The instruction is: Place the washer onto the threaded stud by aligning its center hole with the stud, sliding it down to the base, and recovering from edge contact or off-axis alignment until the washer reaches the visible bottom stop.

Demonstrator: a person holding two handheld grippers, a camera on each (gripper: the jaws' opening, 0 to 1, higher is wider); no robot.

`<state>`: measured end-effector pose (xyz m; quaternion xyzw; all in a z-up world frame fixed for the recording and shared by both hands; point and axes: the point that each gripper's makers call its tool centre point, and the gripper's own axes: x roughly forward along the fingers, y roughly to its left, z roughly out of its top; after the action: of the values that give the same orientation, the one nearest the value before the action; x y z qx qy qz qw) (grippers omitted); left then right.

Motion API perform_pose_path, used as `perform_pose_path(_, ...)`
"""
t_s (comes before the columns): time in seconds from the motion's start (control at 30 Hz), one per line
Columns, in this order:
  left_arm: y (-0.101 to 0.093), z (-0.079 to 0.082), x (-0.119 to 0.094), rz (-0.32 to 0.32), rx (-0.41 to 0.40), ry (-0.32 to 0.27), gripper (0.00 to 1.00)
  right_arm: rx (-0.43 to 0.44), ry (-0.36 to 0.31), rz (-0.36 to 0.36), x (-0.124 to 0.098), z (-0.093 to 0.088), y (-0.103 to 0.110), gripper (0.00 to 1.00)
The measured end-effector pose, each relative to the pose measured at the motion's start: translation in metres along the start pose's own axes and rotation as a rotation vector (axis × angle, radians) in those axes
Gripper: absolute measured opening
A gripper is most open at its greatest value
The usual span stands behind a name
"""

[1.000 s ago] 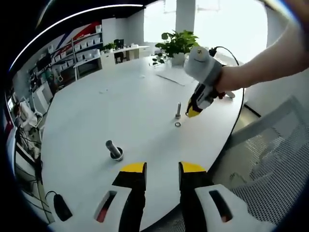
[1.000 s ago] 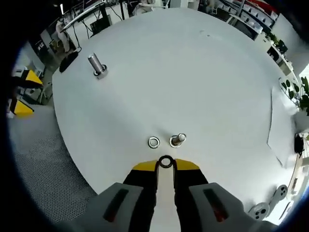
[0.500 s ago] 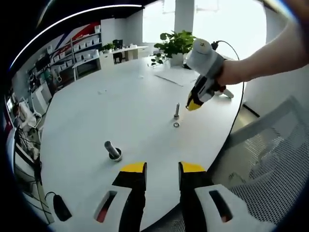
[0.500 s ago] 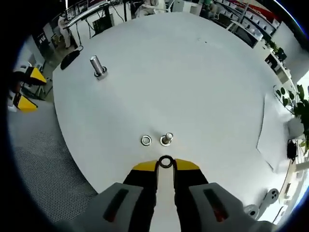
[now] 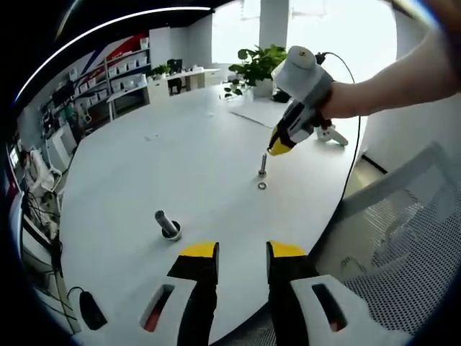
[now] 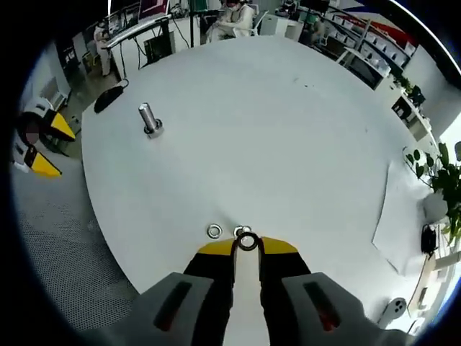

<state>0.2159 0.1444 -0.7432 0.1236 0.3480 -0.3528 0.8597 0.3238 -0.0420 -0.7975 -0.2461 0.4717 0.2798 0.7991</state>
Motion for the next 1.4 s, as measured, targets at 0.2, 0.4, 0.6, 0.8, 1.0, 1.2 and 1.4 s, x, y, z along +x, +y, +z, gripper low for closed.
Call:
perform_pose_path(0.2, 0.001, 0.002, -0.001, 0.004, -0.003, -0.007, 0.24, -0.023, 0.013, -0.006, 0.002, 0.000, -0.001, 0.14)
perform_pose_path(0.4, 0.002, 0.001, -0.001, 0.005, -0.002, -0.006, 0.24, -0.028, 0.019, 0.004, 0.007, 0.005, 0.000, 0.14)
perform_pose_path(0.6, 0.001, 0.000, 0.000, 0.001, 0.003, 0.001, 0.24, -0.024, 0.049, 0.013, 0.016, 0.002, -0.002, 0.14)
perform_pose_path(0.8, 0.000, -0.001, 0.001, -0.003, 0.003, 0.006, 0.24, -0.034, 0.065, 0.025, 0.022, 0.000, -0.001, 0.14)
perform_pose_path(1.0, 0.001, -0.004, 0.001, -0.001, 0.002, 0.018, 0.23, -0.026, 0.094, 0.040, 0.034, -0.006, 0.002, 0.14)
perform_pose_path(1.2, 0.002, -0.004, 0.001, 0.000, -0.003, 0.018, 0.23, 0.012, 0.103, 0.051, 0.043, -0.011, 0.004, 0.14)
perform_pose_path(1.4, 0.002, -0.004, 0.000, -0.003, -0.012, 0.012, 0.23, 0.012, 0.124, 0.060, 0.051, -0.015, 0.005, 0.14)
